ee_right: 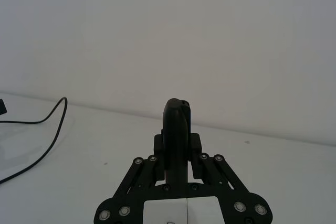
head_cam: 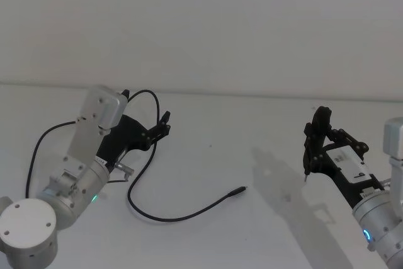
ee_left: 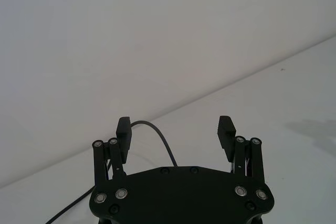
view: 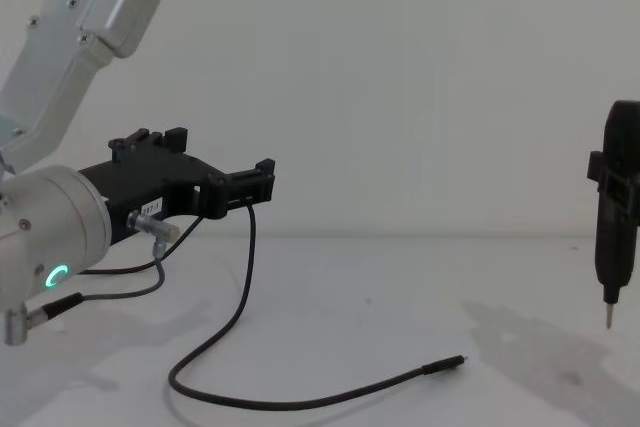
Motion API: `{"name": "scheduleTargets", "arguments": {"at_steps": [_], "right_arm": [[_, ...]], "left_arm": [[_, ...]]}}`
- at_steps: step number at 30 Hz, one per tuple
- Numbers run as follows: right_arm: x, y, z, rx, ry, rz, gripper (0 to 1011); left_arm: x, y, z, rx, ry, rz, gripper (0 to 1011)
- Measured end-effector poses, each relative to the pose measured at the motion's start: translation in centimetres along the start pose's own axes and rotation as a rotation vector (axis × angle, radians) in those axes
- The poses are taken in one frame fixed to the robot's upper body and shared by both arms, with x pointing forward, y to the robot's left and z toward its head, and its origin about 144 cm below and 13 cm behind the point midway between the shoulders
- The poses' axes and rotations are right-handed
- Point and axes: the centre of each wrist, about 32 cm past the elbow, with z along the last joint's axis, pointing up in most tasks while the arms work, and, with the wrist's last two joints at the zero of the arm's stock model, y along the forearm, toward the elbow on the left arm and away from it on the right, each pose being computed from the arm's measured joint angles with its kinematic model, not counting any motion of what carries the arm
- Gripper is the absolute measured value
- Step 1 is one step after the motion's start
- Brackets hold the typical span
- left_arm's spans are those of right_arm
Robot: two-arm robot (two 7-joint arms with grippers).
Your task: Pick up the data cable with the one hand.
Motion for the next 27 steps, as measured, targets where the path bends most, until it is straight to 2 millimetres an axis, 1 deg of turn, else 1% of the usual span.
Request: {"name": "scheduleTargets", "arguments": {"at_steps": [27], "right_arm": [[0.00, 0.00, 0.00, 0.000, 0.000, 0.000, 268]], "left_arm": [[0.00, 0.00, 0.02, 0.001, 0.000, -0.002, 1001]]}}
